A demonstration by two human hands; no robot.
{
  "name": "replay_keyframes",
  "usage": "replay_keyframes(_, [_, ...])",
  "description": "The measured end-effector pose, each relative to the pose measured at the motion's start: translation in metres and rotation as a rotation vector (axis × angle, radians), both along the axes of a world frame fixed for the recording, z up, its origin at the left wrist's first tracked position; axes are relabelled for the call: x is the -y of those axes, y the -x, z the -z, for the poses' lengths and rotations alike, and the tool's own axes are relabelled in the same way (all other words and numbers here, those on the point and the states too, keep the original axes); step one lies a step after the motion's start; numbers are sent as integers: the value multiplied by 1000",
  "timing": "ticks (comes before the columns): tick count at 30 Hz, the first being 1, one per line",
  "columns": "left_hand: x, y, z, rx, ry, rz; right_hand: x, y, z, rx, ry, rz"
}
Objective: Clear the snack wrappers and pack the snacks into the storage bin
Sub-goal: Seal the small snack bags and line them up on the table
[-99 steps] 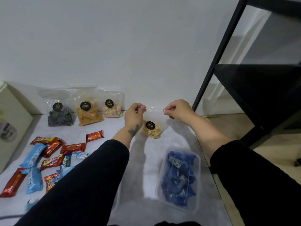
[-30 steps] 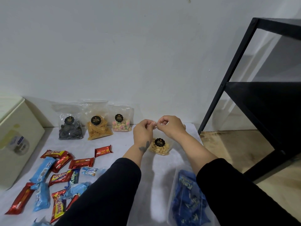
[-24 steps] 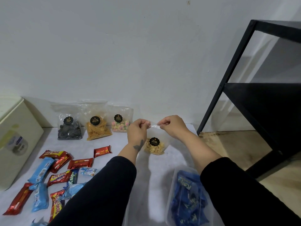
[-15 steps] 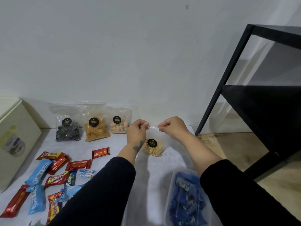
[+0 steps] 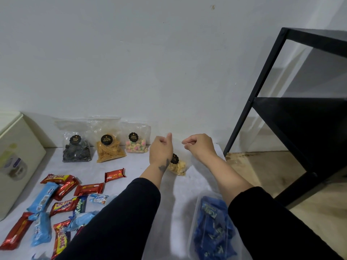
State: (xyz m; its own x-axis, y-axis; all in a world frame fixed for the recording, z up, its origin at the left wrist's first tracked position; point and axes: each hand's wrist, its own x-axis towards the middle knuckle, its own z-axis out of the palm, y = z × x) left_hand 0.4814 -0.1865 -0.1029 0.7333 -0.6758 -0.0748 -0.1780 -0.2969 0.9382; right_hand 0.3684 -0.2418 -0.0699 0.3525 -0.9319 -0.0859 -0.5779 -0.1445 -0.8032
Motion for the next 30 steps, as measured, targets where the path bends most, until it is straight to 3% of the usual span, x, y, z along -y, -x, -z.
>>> replay_keyframes(6, [2, -1, 2, -220, 72, 92, -6, -1, -2, 89, 0, -49])
replay_keyframes(15, [-2, -3, 3, -198, 84, 98, 1, -13, 0, -173, 143, 26])
replay_keyframes(20, [-2, -7, 5, -254, 121, 24, 7, -22, 5, -69, 104, -30])
replay_keyframes(22, [1, -14, 6, -278, 137, -4, 9, -26, 8, 52, -14, -27])
replay_keyframes(27, [13, -28, 7, -328, 142, -59, 10, -32, 44, 313, -538, 83])
replay_keyframes(30, [22, -36, 10, -367, 157, -110, 12, -41, 74, 494, -631, 107])
